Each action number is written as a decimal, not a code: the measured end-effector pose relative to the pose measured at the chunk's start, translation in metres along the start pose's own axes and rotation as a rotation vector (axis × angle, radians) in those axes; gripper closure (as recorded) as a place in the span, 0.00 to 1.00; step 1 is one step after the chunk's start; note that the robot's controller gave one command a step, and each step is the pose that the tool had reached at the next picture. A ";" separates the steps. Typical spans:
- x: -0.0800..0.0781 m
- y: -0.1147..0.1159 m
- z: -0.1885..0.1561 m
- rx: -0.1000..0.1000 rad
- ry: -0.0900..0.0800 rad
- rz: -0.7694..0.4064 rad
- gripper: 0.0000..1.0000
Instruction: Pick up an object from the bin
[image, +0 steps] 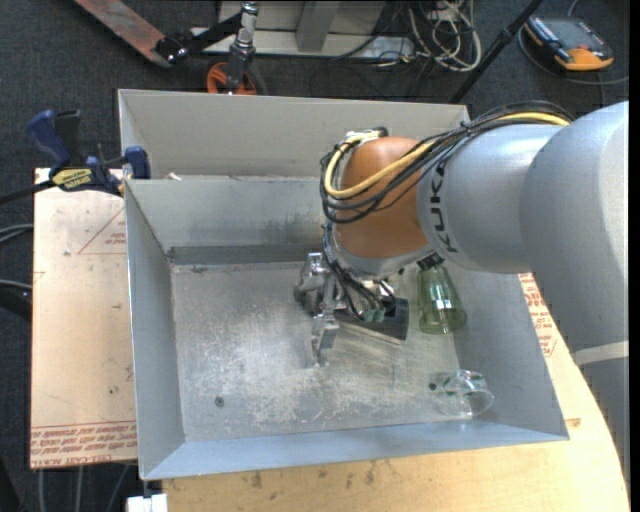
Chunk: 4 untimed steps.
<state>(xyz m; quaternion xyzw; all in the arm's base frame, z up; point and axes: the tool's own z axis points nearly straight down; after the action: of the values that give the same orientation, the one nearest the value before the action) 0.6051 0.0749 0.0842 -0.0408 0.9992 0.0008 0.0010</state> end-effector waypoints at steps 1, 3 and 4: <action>-0.024 -0.034 0.006 -0.010 -0.020 0.095 0.00; -0.022 -0.090 -0.008 -0.011 -0.022 0.069 1.00; -0.022 -0.090 -0.008 -0.011 -0.022 0.070 1.00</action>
Offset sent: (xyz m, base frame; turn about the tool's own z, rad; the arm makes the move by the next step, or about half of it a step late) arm 0.0394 -0.0803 0.0320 0.0031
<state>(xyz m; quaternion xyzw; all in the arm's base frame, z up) 0.6340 -0.0129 0.0924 -0.0059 0.9999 0.0067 0.0117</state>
